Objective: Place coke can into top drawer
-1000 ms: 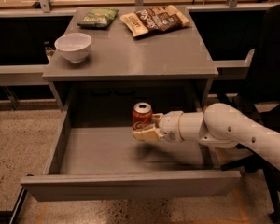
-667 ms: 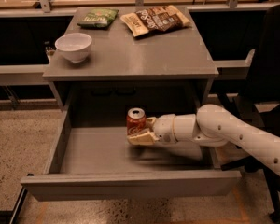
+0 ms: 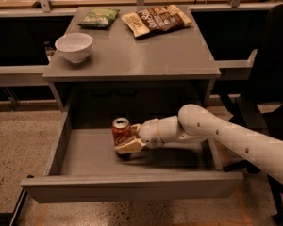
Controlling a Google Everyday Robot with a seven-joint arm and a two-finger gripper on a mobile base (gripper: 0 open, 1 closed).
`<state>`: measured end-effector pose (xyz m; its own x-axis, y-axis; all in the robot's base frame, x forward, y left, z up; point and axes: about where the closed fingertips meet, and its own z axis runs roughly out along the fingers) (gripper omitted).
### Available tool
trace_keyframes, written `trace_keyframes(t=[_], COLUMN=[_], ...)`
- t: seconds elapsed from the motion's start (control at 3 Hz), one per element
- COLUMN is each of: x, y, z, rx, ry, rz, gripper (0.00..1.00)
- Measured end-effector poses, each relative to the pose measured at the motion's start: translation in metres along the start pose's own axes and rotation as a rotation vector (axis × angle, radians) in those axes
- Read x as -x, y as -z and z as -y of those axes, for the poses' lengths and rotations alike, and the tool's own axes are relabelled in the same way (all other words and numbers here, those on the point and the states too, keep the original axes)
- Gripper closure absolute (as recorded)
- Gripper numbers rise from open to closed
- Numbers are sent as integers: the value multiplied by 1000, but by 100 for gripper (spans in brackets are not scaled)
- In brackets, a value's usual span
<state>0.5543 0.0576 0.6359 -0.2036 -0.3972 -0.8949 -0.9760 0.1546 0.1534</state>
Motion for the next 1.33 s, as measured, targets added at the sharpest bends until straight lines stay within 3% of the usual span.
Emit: trace_keyframes(t=[0.33,0.67,1.0,1.33], x=[0,7,7,7], y=[-30,-51,-53,-56], z=[-7,-11,-12,-14], rx=[72,106,110,117], ry=[11,19,20,21], rz=[-8,-11,-11,-11], gripper=[93,75,51,20])
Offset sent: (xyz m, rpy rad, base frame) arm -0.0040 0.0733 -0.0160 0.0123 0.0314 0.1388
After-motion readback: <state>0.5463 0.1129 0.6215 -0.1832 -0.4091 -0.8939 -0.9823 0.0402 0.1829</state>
